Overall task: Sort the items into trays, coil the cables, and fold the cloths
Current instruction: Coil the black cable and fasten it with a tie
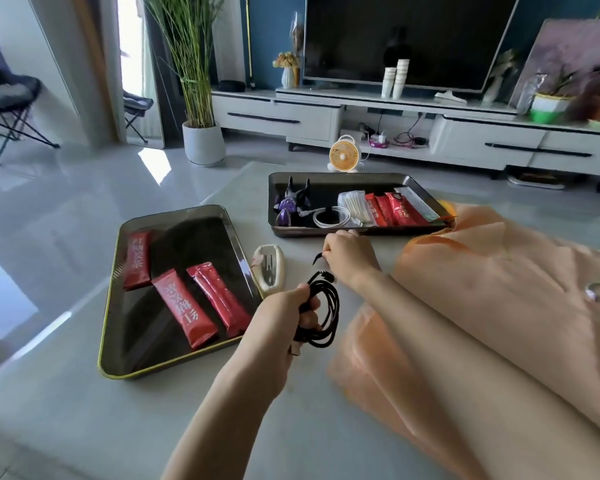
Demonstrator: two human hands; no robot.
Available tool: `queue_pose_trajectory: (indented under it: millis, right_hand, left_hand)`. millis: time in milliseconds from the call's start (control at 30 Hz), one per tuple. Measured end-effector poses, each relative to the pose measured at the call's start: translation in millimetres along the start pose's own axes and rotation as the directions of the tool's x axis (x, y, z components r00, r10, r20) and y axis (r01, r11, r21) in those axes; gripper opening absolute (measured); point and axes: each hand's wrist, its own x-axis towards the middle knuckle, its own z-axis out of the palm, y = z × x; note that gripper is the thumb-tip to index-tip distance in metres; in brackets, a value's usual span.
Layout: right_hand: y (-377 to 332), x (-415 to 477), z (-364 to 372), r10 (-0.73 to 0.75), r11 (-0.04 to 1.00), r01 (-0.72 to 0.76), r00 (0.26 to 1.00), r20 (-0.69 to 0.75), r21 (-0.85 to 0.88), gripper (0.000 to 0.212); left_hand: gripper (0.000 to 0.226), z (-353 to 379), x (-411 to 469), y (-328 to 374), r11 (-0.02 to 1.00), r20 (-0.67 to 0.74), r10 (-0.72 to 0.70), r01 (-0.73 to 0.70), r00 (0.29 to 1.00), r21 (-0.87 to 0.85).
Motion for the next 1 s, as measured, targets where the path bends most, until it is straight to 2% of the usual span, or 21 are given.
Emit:
queue_pose_trajectory:
  millis: [33, 100, 167, 267, 400, 500, 700, 800, 867, 933, 1000]
  right_hand:
    - [-0.7, -6.0, -6.4, 0.039, 0.993, -0.037, 0.999, -0.02, 0.115, 0.014]
    - [-0.7, -21.9, -24.1, 0.135, 0.909, -0.1, 0.989, -0.058, 0.405, 0.013]
    - [-1.1, -44.3, -45.8, 0.178, 0.855, -0.06, 0.967, -0.184, 0.514, 0.014]
    - [-5.4, -90.9, -78.2, 0.159, 0.838, 0.053, 0.929, -0.335, 0.544, 0.016]
    - [-5.8, -153.1, -96.8, -0.033, 0.918, 0.159, 0.943, -0.331, 0.363, 0.009]
    - [0.5, -185.3, -104.2, -0.107, 0.934, 0.209, 0.937, -0.332, 0.288, 0.009]
    - [23.4, -227.0, -119.7, -0.16, 0.935, 0.253, 0.927, -0.34, 0.25, 0.006]
    - [33.0, -243.8, -121.5, -0.121, 0.908, 0.222, 0.951, -0.286, 0.354, 0.027]
    - [39.9, -248.9, -123.1, -0.061, 0.881, 0.18, 0.96, -0.273, 0.437, 0.024]
    - [50.5, -249.4, -124.8, -0.029, 0.893, 0.139, 0.967, -0.254, 0.427, 0.017]
    - [60.3, -253.2, -127.7, -0.002, 0.86, 0.058, 0.994, -0.11, 0.506, 0.026]
  left_hand:
    - [0.035, 0.9, 0.6, 0.3, 1.0, 0.004, -0.001, 0.001, 1.0, 0.014]
    - [0.035, 4.2, 1.8, 0.3, 0.999, 0.006, 0.008, -0.008, 1.0, 0.042]
    - [0.034, 8.9, 0.7, -0.9, 0.996, 0.017, 0.029, -0.03, 0.999, 0.085]
    - [0.033, 22.6, -6.3, -7.4, 0.989, 0.081, 0.032, -0.043, 0.996, 0.143]
    - [0.035, 43.2, -17.3, -16.2, 0.997, 0.179, 0.035, -0.047, 0.983, 0.063]
    - [0.037, 57.1, -22.6, -22.7, 0.997, 0.243, 0.077, -0.073, 0.967, -0.025]
    - [0.042, 77.7, -38.2, -44.5, 0.918, 0.243, 0.204, -0.272, 0.948, 0.289]
    - [0.042, 83.4, -44.5, -51.8, 0.886, 0.242, 0.224, -0.3, 0.944, 0.353]
    - [0.049, 87.1, -47.5, -53.0, 0.861, 0.239, 0.262, -0.338, 0.935, 0.379]
    - [0.049, 91.4, -50.4, -54.7, 0.826, 0.29, 0.298, -0.398, 0.909, 0.399]
    - [0.045, 96.0, -54.0, -60.0, 0.768, 0.365, 0.312, -0.459, 0.877, 0.446]
